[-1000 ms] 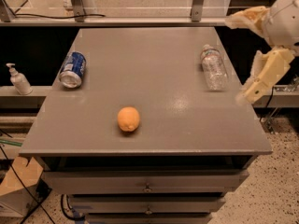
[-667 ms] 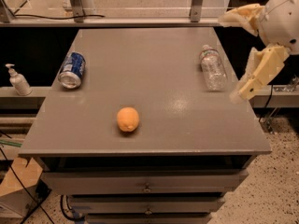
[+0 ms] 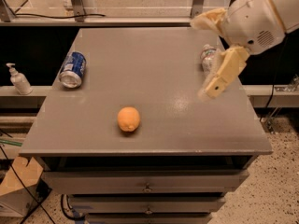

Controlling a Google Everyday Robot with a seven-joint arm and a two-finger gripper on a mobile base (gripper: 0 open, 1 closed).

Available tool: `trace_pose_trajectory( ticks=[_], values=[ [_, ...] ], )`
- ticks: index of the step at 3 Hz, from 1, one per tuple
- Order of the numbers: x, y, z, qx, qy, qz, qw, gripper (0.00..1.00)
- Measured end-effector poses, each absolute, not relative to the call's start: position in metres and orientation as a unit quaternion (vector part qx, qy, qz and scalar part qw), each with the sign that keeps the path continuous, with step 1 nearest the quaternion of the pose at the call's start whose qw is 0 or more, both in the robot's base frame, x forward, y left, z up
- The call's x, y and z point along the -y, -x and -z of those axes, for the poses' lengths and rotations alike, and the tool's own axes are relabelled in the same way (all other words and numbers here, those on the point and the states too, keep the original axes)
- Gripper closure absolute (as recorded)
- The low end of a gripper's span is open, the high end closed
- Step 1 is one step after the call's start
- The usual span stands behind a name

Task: Pick pepsi can

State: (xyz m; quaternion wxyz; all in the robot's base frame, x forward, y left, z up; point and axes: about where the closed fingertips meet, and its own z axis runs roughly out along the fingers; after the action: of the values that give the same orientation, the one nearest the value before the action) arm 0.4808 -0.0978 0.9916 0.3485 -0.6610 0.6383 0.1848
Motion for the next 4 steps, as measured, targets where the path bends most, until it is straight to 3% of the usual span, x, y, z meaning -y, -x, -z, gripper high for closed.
trace_pose_trajectory(
  ticks=[4],
  values=[
    [-0.088,-0.547,-0.95,-0.591,0.644,-0.29,0.39,0.0]
  ],
)
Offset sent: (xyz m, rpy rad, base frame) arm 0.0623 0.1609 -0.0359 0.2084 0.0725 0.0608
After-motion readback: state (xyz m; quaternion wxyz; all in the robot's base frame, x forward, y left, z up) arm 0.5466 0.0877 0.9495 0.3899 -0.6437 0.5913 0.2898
